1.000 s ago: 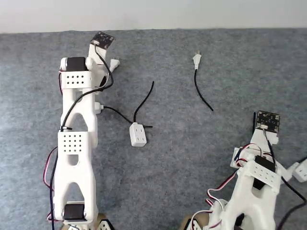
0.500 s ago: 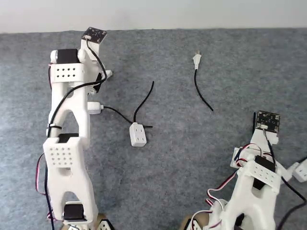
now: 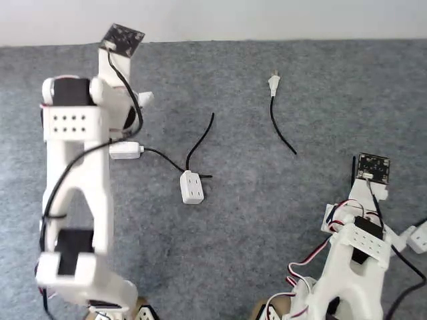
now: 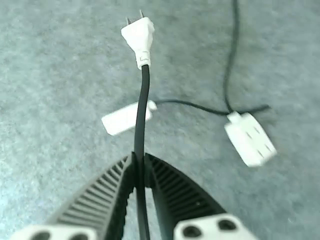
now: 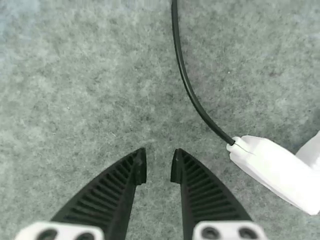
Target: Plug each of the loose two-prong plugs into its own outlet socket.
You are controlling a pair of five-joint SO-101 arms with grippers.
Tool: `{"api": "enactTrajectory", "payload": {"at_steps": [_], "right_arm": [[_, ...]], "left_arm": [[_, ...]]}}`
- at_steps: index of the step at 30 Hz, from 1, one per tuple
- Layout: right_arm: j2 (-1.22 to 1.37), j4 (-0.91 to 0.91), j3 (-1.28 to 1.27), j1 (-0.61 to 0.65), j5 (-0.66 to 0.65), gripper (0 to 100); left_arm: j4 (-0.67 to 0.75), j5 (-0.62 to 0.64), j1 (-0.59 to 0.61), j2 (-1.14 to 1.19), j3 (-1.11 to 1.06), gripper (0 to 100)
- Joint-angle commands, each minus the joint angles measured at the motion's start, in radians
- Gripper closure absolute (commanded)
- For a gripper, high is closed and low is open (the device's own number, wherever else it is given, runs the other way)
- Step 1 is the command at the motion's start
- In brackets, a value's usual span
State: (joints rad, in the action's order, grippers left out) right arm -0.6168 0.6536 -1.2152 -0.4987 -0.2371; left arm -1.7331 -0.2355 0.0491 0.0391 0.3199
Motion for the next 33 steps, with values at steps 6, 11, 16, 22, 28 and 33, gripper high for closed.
{"api": "enactTrajectory", "payload": {"at_steps": [6,11,16,22,28,33], "right_arm": [[-0.021,-0.018,0.008,0.01,-0.011,90.9],[-0.021,-0.018,0.008,0.01,-0.011,90.9],[-0.021,-0.016,0.008,0.01,-0.009,90.9],[-0.021,-0.016,0.008,0.01,-0.009,90.9],[-0.021,-0.016,0.008,0.01,-0.009,90.9],[-0.021,-0.016,0.008,0.01,-0.009,90.9]], "left_arm": [[-0.018,0.012,-0.169,-0.525,-0.41,99],[-0.018,0.015,-0.301,-0.718,-0.654,99],[-0.009,0.084,-0.48,-0.804,-0.805,99],[0.074,0.129,-0.588,-0.81,-0.819,99],[0.215,0.16,-0.689,-0.81,-0.901,99],[0.284,0.226,-0.841,-0.812,-0.943,99]]}}
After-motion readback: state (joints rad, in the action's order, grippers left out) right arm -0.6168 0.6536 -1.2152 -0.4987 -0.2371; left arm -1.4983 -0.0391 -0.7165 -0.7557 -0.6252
